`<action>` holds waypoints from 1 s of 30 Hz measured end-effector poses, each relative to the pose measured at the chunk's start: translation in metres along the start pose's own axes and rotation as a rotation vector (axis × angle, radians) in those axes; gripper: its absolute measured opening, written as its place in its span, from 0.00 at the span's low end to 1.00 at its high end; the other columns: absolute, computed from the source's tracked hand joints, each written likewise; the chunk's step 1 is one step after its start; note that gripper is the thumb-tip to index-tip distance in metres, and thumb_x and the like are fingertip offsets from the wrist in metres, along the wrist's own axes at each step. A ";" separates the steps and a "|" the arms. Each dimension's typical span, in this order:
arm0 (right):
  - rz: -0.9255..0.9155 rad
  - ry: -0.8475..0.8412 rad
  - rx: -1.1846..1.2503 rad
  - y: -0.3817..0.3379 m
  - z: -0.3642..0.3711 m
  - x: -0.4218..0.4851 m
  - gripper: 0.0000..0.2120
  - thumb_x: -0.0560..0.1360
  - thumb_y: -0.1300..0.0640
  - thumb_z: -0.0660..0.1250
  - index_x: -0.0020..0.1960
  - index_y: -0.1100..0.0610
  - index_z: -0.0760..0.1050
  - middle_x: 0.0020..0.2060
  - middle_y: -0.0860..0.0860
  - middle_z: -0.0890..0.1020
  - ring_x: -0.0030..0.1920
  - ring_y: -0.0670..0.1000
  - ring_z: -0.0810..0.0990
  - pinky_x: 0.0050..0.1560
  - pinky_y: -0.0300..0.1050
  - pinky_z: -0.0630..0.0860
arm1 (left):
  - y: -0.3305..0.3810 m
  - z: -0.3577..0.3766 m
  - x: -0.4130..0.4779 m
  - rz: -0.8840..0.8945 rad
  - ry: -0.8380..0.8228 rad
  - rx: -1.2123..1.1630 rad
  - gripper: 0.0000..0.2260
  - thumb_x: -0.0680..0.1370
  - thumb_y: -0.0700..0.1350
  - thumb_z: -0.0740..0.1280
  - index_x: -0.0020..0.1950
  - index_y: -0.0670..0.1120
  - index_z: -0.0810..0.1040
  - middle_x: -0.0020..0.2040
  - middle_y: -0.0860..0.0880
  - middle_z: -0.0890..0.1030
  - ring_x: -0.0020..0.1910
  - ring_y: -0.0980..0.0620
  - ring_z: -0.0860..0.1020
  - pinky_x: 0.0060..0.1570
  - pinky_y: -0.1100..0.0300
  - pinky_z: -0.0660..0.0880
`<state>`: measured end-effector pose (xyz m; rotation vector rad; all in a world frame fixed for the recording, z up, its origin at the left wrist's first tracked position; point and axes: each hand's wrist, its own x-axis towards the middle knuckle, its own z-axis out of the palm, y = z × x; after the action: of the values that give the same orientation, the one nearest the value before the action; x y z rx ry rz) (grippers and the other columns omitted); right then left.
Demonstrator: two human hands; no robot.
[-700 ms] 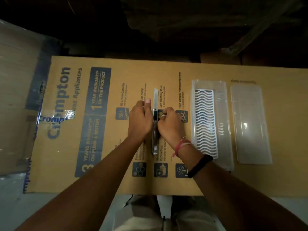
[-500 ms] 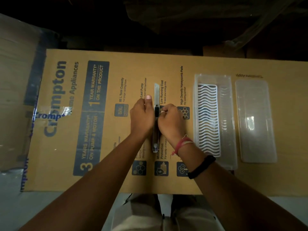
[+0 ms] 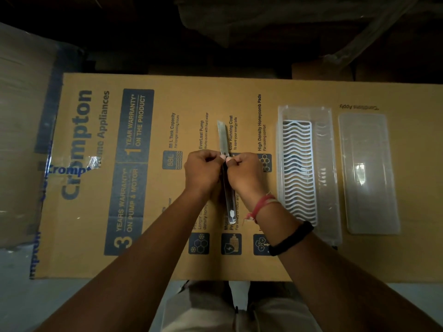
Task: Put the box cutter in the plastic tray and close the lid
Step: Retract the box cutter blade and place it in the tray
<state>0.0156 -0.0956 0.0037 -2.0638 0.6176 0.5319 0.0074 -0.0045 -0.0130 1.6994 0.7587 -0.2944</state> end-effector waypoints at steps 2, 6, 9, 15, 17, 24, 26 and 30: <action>-0.006 -0.005 0.027 -0.001 -0.002 -0.002 0.12 0.78 0.54 0.64 0.43 0.60 0.80 0.39 0.54 0.82 0.39 0.53 0.79 0.34 0.41 0.69 | 0.002 -0.001 -0.001 -0.052 -0.015 -0.078 0.04 0.75 0.40 0.70 0.43 0.43 0.85 0.43 0.39 0.86 0.44 0.40 0.85 0.49 0.42 0.82; -0.049 -0.022 0.101 -0.001 -0.004 -0.005 0.13 0.79 0.52 0.62 0.45 0.60 0.79 0.42 0.54 0.84 0.44 0.56 0.81 0.42 0.49 0.77 | 0.013 -0.004 -0.006 -0.118 -0.060 -0.219 0.06 0.75 0.38 0.70 0.49 0.37 0.83 0.40 0.39 0.85 0.38 0.44 0.82 0.44 0.45 0.81; -0.068 -0.051 0.186 0.002 -0.010 -0.010 0.15 0.79 0.49 0.60 0.46 0.59 0.79 0.41 0.56 0.85 0.43 0.55 0.83 0.47 0.56 0.81 | 0.022 -0.005 -0.012 -0.129 -0.097 -0.303 0.08 0.75 0.38 0.70 0.51 0.35 0.82 0.36 0.42 0.82 0.29 0.51 0.79 0.32 0.58 0.79; -0.159 -0.070 0.292 0.002 -0.028 -0.017 0.16 0.80 0.51 0.60 0.42 0.57 0.81 0.37 0.55 0.86 0.37 0.52 0.83 0.42 0.50 0.80 | 0.032 -0.002 -0.020 -0.139 -0.184 -0.532 0.10 0.75 0.36 0.69 0.54 0.32 0.79 0.29 0.44 0.78 0.26 0.51 0.74 0.28 0.60 0.77; -0.192 -0.078 0.333 0.001 -0.032 -0.019 0.13 0.80 0.54 0.61 0.42 0.54 0.80 0.38 0.55 0.86 0.39 0.52 0.84 0.41 0.47 0.80 | 0.036 -0.001 -0.020 -0.120 -0.192 -0.566 0.10 0.75 0.36 0.69 0.54 0.32 0.79 0.28 0.46 0.79 0.27 0.51 0.73 0.29 0.60 0.77; -0.288 -0.096 0.437 0.000 -0.060 -0.026 0.11 0.79 0.64 0.61 0.57 0.57 0.79 0.46 0.53 0.86 0.47 0.48 0.85 0.48 0.40 0.80 | 0.061 0.009 -0.026 -0.048 -0.165 -0.571 0.03 0.74 0.36 0.70 0.47 0.37 0.82 0.33 0.45 0.83 0.28 0.53 0.75 0.31 0.62 0.77; -0.310 -0.113 0.440 0.002 -0.069 -0.030 0.13 0.79 0.65 0.61 0.60 0.57 0.78 0.44 0.50 0.85 0.44 0.45 0.84 0.45 0.38 0.79 | 0.067 0.012 -0.027 -0.022 -0.155 -0.574 0.03 0.74 0.37 0.70 0.46 0.37 0.82 0.35 0.45 0.83 0.30 0.53 0.75 0.31 0.63 0.77; -0.313 -0.166 0.437 0.011 -0.086 -0.036 0.13 0.79 0.67 0.60 0.61 0.58 0.76 0.39 0.46 0.83 0.33 0.37 0.80 0.37 0.34 0.77 | 0.078 0.019 -0.029 0.027 -0.122 -0.543 0.02 0.75 0.38 0.71 0.44 0.39 0.82 0.35 0.46 0.83 0.30 0.54 0.77 0.32 0.64 0.77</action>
<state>-0.0072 -0.1660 0.0615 -1.6400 0.2729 0.3435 0.0376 -0.0393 0.0586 1.1669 0.6520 -0.1518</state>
